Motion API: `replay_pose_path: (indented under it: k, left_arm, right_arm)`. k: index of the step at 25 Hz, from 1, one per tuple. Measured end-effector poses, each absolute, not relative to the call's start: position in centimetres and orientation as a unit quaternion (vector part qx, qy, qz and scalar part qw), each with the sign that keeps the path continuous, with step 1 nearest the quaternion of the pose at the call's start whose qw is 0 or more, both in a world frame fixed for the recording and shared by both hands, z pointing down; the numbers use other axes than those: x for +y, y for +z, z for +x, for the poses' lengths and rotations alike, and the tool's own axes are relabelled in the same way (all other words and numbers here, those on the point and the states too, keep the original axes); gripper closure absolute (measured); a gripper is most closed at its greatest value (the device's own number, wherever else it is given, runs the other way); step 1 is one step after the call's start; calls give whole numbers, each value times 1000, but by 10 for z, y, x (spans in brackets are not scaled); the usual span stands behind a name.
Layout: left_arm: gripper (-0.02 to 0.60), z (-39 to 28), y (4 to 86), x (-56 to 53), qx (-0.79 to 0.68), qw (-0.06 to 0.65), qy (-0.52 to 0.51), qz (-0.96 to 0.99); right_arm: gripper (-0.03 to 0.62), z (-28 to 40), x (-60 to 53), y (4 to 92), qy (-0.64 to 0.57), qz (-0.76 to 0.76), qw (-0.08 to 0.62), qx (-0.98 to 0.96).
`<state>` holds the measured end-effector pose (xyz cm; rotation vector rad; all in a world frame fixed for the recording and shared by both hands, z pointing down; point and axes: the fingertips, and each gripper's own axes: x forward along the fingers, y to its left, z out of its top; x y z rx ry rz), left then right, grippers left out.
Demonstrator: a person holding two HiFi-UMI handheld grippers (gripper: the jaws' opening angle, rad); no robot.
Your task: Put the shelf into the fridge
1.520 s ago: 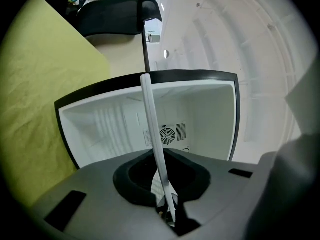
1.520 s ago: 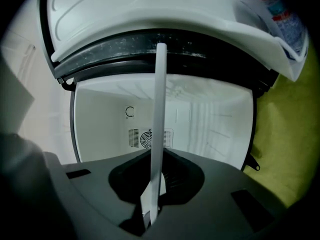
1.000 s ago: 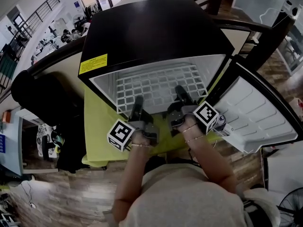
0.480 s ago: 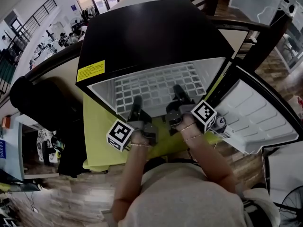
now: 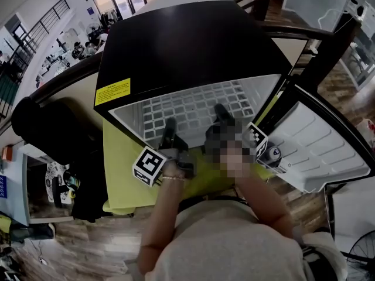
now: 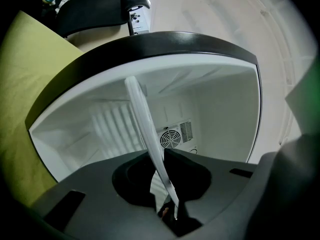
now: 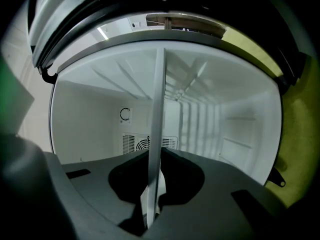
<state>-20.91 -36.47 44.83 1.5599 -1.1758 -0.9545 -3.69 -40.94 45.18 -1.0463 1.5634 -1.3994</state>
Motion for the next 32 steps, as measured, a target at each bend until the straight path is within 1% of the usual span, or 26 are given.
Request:
replay_pose_path:
  k: [32]
  left_arm:
    - [517,-215,448,-393,-497,441,-405,629]
  right_arm:
    - [549,-43,-437,451,-536,-414,370,636]
